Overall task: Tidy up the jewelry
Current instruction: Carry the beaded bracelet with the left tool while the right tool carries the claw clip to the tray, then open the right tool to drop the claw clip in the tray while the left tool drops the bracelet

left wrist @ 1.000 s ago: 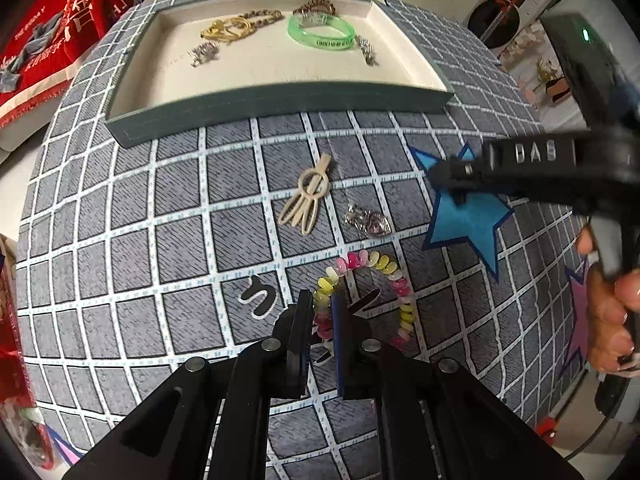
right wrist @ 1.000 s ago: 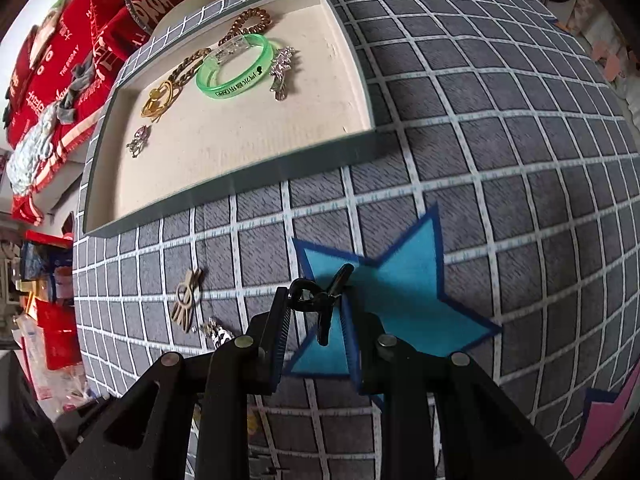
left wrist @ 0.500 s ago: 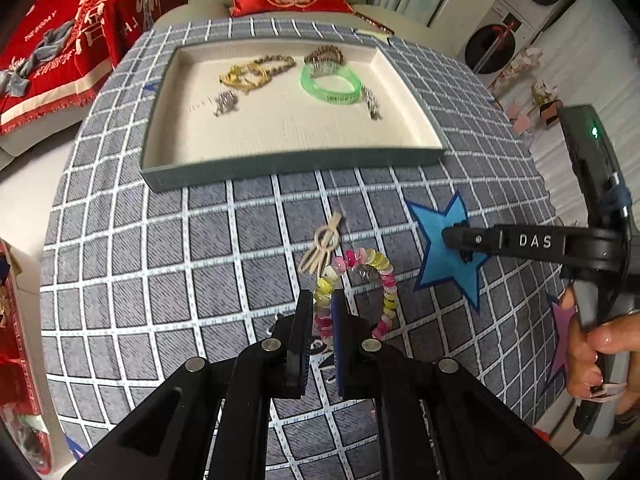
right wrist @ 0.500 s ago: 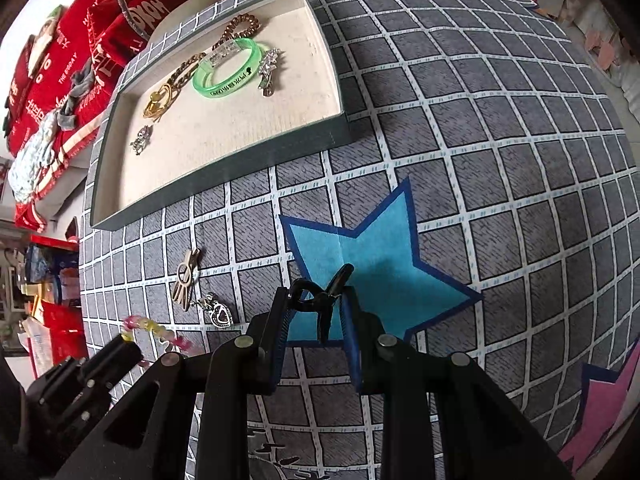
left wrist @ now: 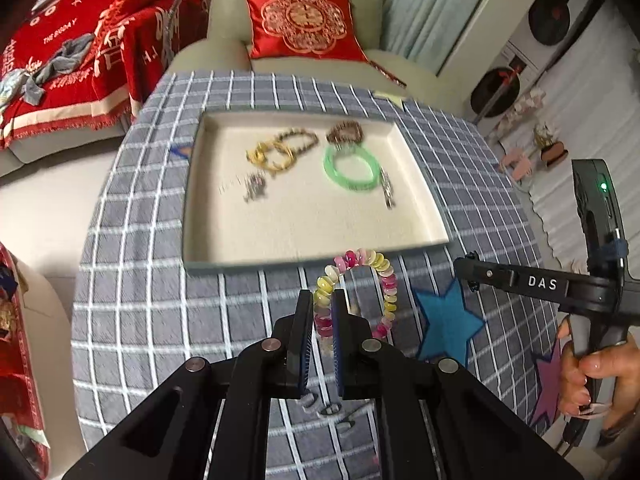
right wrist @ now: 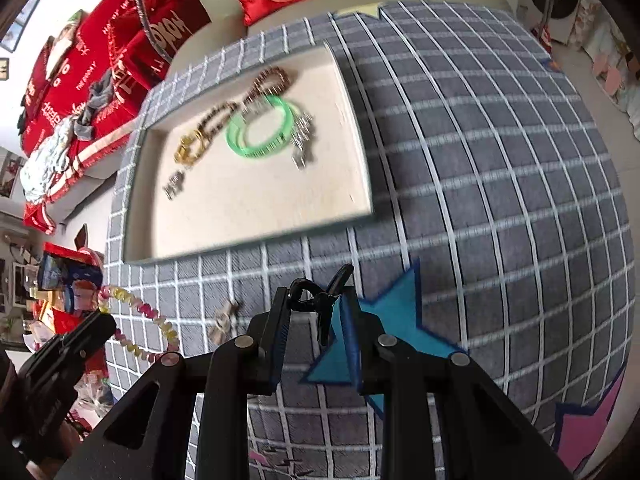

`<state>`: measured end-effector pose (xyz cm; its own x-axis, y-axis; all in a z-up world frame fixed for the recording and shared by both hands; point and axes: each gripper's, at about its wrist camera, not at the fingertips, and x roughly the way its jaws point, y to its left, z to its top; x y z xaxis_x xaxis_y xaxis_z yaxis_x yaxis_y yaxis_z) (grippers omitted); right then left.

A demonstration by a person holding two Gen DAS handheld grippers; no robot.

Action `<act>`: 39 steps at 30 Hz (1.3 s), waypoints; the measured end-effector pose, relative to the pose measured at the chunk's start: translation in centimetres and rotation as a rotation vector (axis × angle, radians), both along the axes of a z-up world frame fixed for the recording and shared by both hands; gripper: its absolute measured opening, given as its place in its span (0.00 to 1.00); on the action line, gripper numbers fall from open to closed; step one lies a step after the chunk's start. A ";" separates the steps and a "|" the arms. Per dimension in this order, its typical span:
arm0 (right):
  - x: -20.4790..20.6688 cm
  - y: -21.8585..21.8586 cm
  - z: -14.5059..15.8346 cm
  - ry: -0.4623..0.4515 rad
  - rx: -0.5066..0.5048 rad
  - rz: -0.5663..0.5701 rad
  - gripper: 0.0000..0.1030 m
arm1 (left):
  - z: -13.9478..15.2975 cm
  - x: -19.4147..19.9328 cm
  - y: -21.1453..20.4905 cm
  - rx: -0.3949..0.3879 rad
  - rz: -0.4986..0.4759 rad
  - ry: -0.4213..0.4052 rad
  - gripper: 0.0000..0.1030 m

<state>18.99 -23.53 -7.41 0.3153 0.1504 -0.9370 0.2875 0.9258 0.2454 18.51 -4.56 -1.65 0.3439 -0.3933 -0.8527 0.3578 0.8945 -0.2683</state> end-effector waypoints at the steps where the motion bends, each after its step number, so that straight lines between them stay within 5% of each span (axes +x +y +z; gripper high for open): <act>1: 0.6 0.0 0.3 -0.009 -0.001 0.006 0.26 | 0.2 0.5 0.1 0.000 0.005 -0.007 0.23; 11: 5.4 0.2 0.8 -0.050 0.016 0.040 0.26 | 0.4 6.0 -0.2 -0.011 0.047 -0.043 0.23; 18: 7.8 0.6 -0.9 -0.033 0.025 0.057 0.26 | -2.3 9.1 -0.9 -0.010 0.067 0.028 0.23; 39: 13.4 1.5 -6.1 0.042 0.018 0.120 0.26 | -8.2 13.5 -2.5 0.187 0.070 0.094 0.23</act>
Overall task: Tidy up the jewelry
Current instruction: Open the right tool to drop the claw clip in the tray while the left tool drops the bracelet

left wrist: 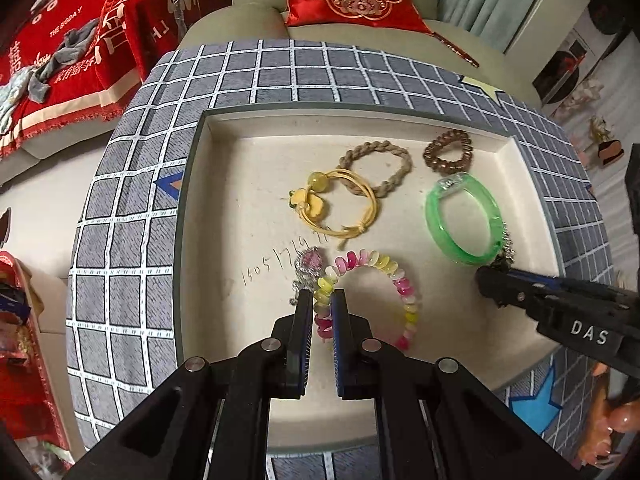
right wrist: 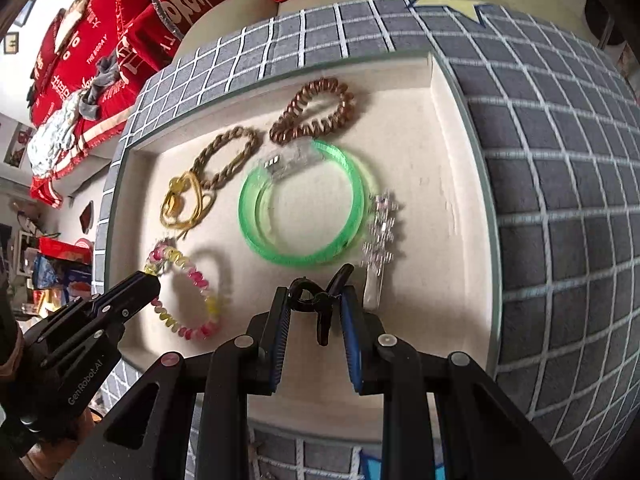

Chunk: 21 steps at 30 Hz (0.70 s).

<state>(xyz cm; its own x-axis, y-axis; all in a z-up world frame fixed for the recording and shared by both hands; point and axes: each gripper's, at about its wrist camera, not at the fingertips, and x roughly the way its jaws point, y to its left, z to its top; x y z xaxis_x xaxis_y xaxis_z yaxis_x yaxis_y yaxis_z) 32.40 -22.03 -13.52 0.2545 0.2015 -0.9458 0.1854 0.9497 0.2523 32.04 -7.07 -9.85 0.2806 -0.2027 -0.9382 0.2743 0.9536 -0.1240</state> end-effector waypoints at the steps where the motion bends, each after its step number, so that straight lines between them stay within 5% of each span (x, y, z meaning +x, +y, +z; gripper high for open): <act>1: 0.2 -0.1 0.0 -0.002 -0.007 0.003 0.26 | -0.1 0.1 -0.1 0.013 0.001 -0.005 0.23; 10: 0.8 0.2 0.1 -0.010 -0.048 0.043 0.28 | -1.2 -0.2 -1.1 0.126 -0.021 -0.024 0.23; 21: 0.6 0.2 0.7 -0.026 0.006 0.014 0.60 | -0.2 -0.9 -1.2 0.150 -0.045 -0.077 0.23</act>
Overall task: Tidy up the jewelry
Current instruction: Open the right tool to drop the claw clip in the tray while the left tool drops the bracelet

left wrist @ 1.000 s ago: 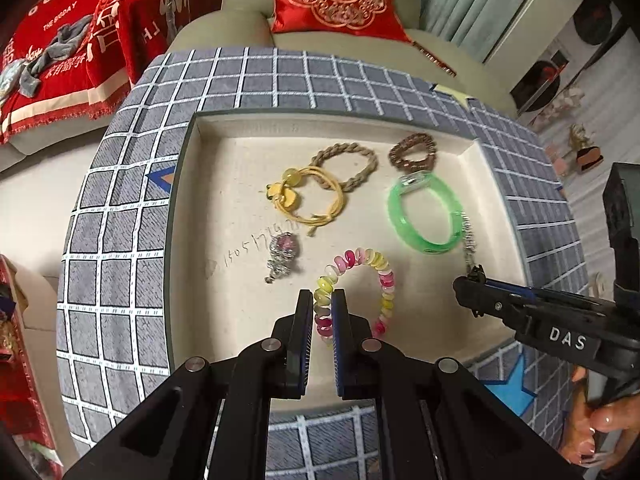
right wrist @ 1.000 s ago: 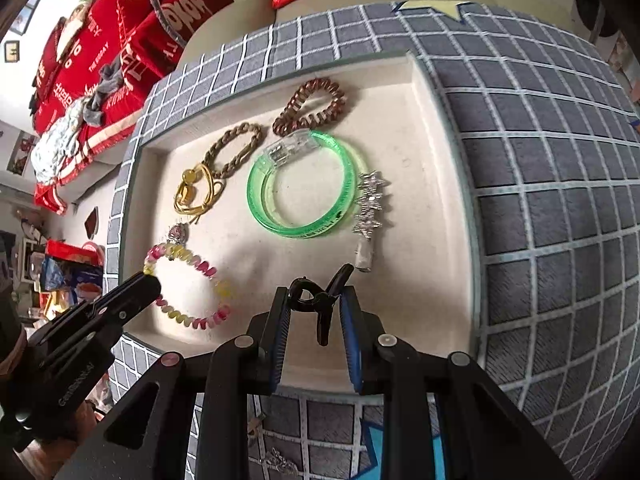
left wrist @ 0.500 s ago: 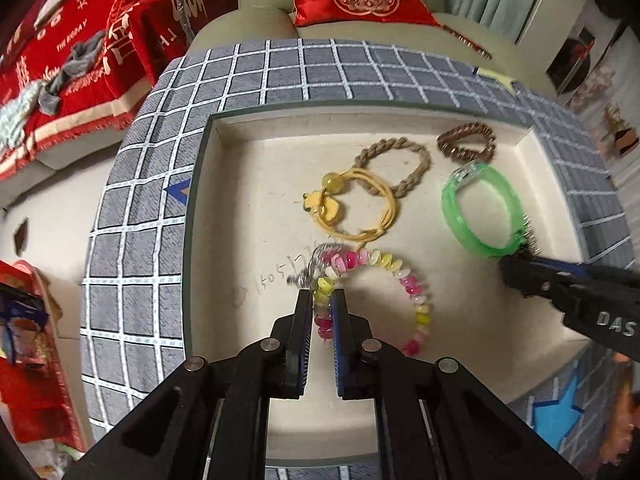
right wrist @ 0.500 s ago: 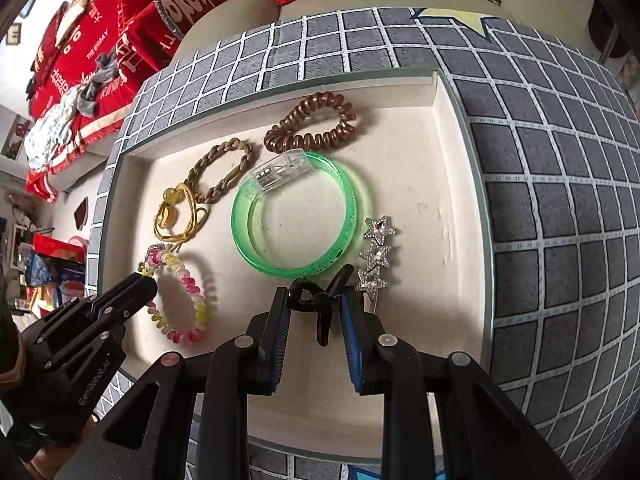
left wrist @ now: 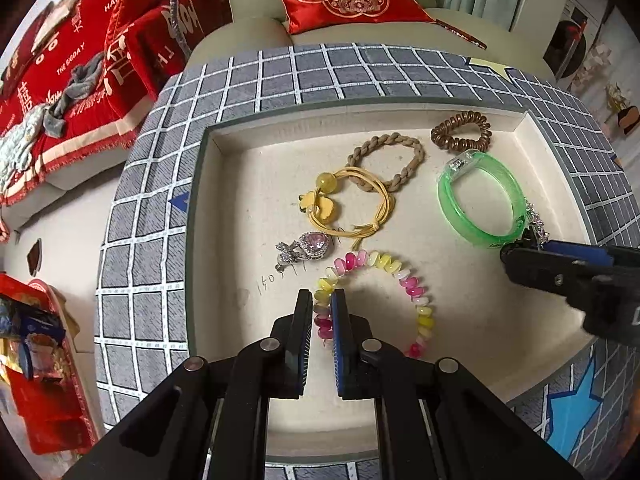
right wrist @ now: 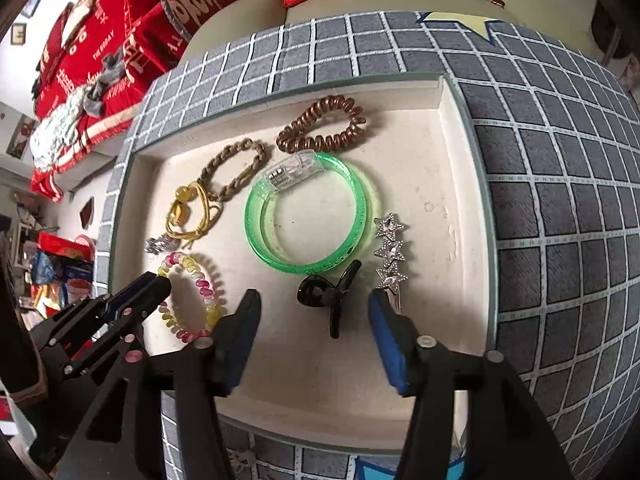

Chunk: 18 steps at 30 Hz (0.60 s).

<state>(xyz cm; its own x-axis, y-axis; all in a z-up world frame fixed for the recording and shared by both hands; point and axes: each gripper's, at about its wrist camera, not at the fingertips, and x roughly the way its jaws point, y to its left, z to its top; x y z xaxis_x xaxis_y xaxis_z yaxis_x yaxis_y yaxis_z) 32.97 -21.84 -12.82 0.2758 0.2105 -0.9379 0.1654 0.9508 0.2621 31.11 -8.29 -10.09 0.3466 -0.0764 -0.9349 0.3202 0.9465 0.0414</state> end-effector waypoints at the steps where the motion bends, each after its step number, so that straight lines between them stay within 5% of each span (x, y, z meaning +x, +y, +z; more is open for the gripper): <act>1: -0.2 -0.1 0.3 -0.006 0.006 -0.008 0.60 | 0.1 0.0 0.1 -0.004 -0.001 0.000 0.23; 18: -2.6 -1.0 2.2 -0.035 0.014 -0.065 0.60 | 0.7 -0.5 0.4 -0.024 -0.007 -0.016 0.24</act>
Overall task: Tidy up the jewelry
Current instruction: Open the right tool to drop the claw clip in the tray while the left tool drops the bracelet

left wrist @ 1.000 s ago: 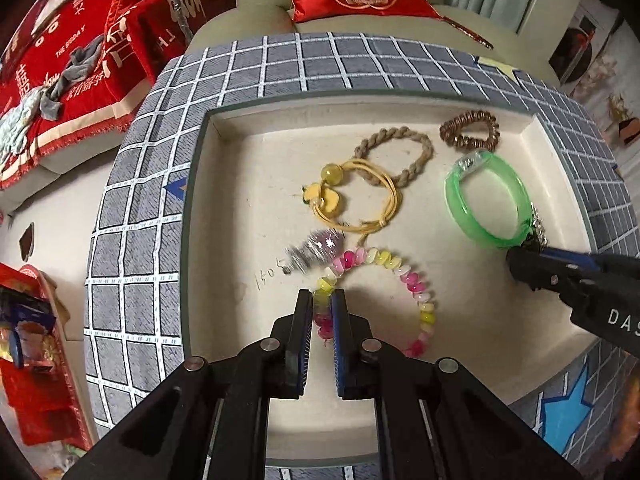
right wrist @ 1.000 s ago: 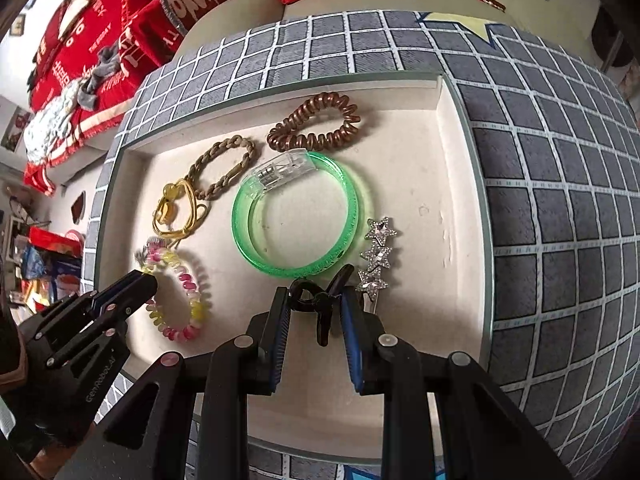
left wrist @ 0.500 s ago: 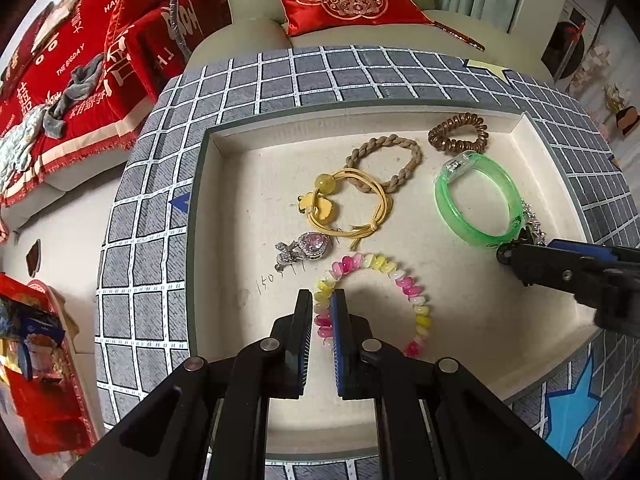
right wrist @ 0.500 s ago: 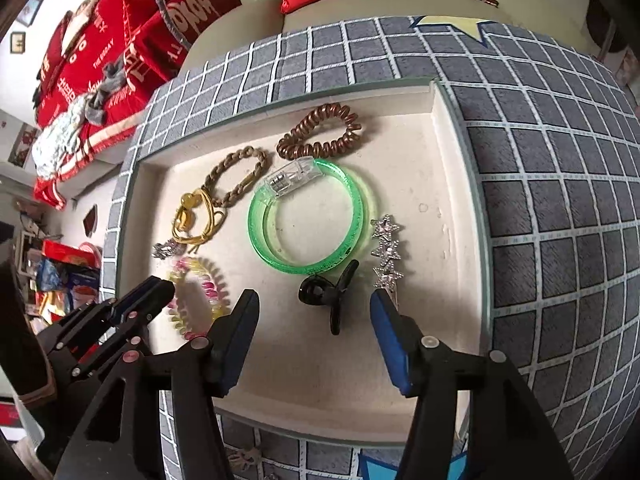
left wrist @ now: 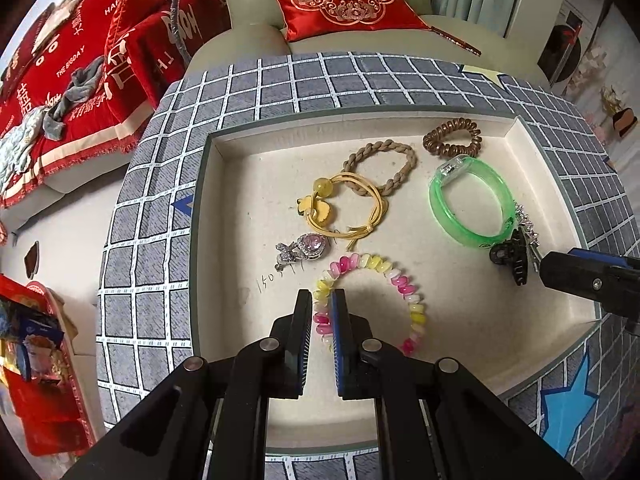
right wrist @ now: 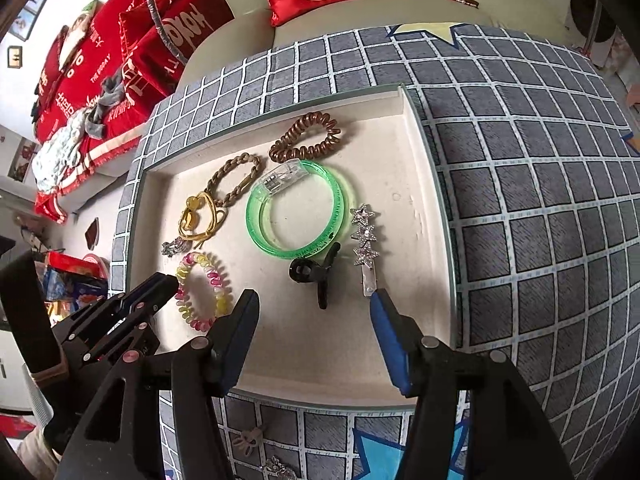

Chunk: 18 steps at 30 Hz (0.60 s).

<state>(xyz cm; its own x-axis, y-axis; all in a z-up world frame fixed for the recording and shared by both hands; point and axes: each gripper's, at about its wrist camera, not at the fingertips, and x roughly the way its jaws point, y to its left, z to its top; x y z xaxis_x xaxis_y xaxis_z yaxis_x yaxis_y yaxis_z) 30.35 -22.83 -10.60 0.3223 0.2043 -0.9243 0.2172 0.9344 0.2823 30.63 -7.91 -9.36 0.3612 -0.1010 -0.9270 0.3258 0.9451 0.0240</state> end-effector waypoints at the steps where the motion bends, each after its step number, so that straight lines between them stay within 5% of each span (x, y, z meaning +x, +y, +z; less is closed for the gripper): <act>1: -0.1 0.0 0.1 -0.001 0.000 -0.002 0.60 | 0.1 0.0 0.0 -0.002 0.002 -0.001 0.24; 10: -0.7 -0.1 0.8 -0.020 -0.002 -0.009 0.60 | 1.1 -0.5 0.3 -0.013 0.002 -0.013 0.24; 11: -0.7 -0.1 0.9 -0.021 -0.002 -0.010 0.60 | 1.2 -0.6 0.4 -0.017 0.006 -0.014 0.30; 12: -0.8 -0.1 1.0 -0.023 -0.003 -0.011 0.60 | 1.3 -0.6 0.5 -0.021 0.011 -0.015 0.76; 13: -1.0 -0.1 1.1 -0.026 -0.004 -0.012 0.60 | 1.5 -0.7 0.7 -0.017 0.022 -0.020 1.00; 18: -1.6 -0.1 1.7 -0.034 -0.015 -0.014 0.60 | 3.3 -1.3 1.4 -0.032 0.034 -0.083 1.00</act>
<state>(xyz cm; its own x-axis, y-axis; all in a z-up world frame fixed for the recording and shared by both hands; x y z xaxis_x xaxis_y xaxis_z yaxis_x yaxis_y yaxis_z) 28.76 -22.95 -8.94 0.3566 0.1854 -0.9157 0.2212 0.9355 0.2756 29.33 -6.54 -6.03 0.4405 -0.1160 -0.8902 0.2918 0.9563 0.0197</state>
